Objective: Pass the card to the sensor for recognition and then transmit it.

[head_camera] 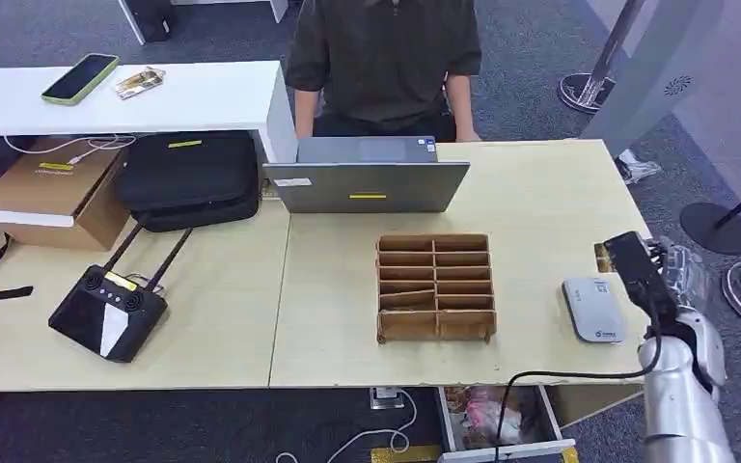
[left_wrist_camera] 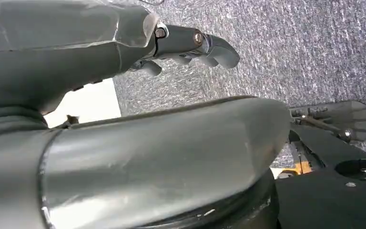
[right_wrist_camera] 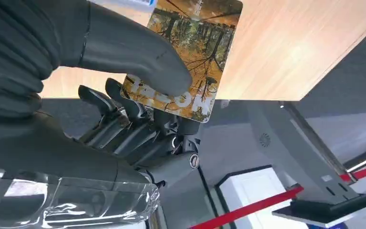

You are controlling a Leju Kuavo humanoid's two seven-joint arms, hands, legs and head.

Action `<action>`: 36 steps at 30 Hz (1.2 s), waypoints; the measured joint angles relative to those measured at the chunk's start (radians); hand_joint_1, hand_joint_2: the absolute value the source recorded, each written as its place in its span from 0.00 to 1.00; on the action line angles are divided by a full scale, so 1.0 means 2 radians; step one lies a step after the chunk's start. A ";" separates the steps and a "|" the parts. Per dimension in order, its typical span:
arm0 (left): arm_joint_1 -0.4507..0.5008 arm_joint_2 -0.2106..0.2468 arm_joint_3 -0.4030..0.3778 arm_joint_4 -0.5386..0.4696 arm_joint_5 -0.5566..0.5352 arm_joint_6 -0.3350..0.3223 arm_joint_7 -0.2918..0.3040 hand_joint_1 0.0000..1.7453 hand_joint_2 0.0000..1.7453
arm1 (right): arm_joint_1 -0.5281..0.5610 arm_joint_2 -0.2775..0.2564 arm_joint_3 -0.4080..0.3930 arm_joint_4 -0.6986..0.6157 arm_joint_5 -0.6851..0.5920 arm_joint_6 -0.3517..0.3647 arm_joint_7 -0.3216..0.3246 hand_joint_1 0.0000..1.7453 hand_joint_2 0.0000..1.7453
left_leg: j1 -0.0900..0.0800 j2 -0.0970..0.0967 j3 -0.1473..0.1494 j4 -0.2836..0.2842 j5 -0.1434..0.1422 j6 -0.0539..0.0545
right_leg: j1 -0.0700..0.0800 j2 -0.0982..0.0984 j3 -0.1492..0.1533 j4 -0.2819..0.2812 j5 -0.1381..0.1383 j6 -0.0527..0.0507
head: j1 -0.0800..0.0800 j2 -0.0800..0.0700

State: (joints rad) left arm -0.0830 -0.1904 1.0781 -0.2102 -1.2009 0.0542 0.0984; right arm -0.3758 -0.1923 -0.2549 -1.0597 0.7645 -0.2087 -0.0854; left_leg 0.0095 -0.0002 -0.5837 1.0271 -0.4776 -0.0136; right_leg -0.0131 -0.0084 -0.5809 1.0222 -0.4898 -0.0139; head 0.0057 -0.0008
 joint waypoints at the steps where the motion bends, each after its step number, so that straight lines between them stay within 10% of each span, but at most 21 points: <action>1: 0.000 0.000 0.000 0.000 0.001 0.000 0.000 0.00 0.00 | 0.004 -0.002 -0.004 -0.001 0.000 0.000 0.000 1.00 1.00 | 0.000 0.000 0.000 0.000 0.000 0.000 | 0.000 0.000 0.000 0.000 0.000 0.000 | 0.000 0.000; 24: 0.001 0.002 0.001 0.000 0.000 -0.001 -0.009 0.00 0.00 | 0.048 -0.005 -0.044 -0.018 0.001 0.012 0.000 1.00 1.00 | 0.000 0.000 0.000 0.000 0.000 0.000 | 0.000 0.000 0.000 0.000 0.000 0.000 | 0.000 0.000; 36: -0.001 0.002 0.001 0.000 -0.007 0.000 -0.009 0.00 0.00 | -0.004 0.000 -0.034 0.112 0.010 -0.017 -0.039 1.00 1.00 | 0.000 0.000 0.000 0.000 0.000 0.000 | 0.000 0.000 0.000 0.000 0.000 0.000 | 0.000 0.000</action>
State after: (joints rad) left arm -0.0844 -0.1873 1.0796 -0.2102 -1.2150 0.0534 0.0809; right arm -0.3845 -0.1919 -0.3231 -0.8361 0.7851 -0.2434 -0.1637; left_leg 0.0097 0.0002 -0.5836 1.0270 -0.4775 -0.0135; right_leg -0.0130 -0.0082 -0.5806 1.0226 -0.4897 -0.0139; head 0.0057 -0.0008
